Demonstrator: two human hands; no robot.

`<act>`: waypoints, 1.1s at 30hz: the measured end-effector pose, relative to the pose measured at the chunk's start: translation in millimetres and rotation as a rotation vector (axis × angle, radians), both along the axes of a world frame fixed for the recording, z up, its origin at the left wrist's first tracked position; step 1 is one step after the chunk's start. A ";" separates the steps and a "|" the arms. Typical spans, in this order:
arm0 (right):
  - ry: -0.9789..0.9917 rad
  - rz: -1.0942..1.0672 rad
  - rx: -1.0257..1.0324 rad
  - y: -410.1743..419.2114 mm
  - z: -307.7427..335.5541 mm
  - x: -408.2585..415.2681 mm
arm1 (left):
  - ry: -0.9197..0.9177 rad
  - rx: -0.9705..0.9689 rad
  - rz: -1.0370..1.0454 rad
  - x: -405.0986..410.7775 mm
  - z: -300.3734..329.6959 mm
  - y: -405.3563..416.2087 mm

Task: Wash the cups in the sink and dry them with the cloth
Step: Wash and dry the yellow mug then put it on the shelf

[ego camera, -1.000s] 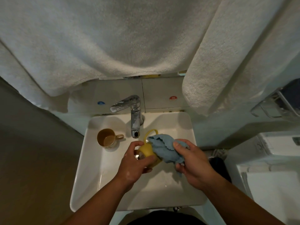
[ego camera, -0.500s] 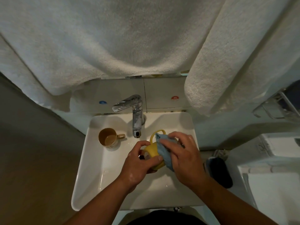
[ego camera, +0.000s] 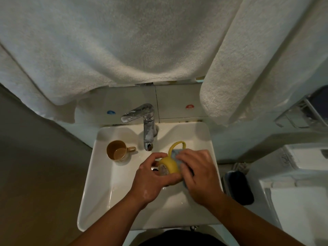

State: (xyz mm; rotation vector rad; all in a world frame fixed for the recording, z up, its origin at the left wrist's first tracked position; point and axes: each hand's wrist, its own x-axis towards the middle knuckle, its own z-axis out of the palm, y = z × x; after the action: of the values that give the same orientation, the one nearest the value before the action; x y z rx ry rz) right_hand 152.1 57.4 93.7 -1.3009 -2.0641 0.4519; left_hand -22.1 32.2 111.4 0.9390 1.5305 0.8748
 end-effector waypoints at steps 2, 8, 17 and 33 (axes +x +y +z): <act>-0.023 0.115 0.033 -9.9 3.6 -5.3 | -0.002 -0.004 -0.003 -0.9 -0.6 -0.1; 0.002 -0.028 0.017 17.3 -9.3 20.9 | 0.061 0.022 -0.052 -2.8 -0.5 -3.1; -0.123 0.153 0.398 10.0 -5.9 12.5 | 0.012 0.042 -0.050 -7.0 0.7 -1.2; -0.358 0.255 0.293 24.2 5.2 -2.4 | 0.333 0.263 -0.217 -3.8 -5.3 5.4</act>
State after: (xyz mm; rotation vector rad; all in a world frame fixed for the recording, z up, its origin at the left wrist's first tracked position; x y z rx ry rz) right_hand 149.7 81.6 98.9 -1.0019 -2.4964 0.0147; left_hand -25.9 37.5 106.2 1.4736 1.5750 0.8017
